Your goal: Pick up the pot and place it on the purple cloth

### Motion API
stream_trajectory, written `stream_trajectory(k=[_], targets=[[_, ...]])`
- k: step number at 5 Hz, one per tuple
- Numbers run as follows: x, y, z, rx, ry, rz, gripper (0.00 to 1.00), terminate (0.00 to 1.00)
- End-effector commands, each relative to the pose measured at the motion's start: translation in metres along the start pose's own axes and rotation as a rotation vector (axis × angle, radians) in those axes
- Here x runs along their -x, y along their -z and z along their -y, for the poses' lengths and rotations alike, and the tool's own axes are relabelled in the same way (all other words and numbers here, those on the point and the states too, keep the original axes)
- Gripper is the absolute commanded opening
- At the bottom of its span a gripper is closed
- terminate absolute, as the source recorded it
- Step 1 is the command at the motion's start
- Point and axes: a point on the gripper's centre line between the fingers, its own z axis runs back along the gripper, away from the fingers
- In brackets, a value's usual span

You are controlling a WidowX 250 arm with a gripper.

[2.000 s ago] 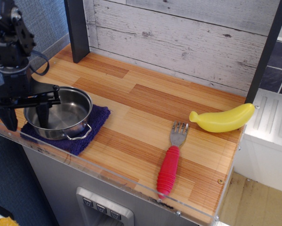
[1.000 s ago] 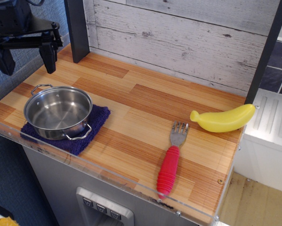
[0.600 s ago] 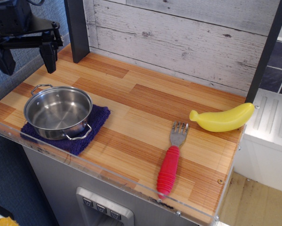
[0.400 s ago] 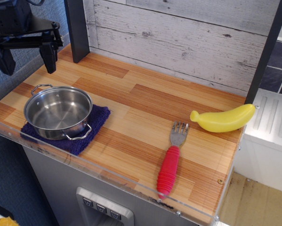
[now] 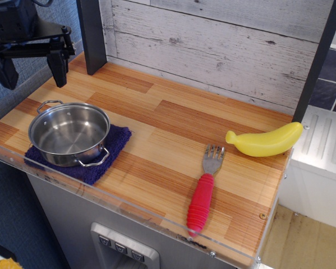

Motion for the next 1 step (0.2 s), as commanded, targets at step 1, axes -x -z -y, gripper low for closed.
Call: stream_trajectory(k=[1], targets=[[-0.003,-0.0157,-0.002,0.001,0.003,0.048,1.0,1.0]])
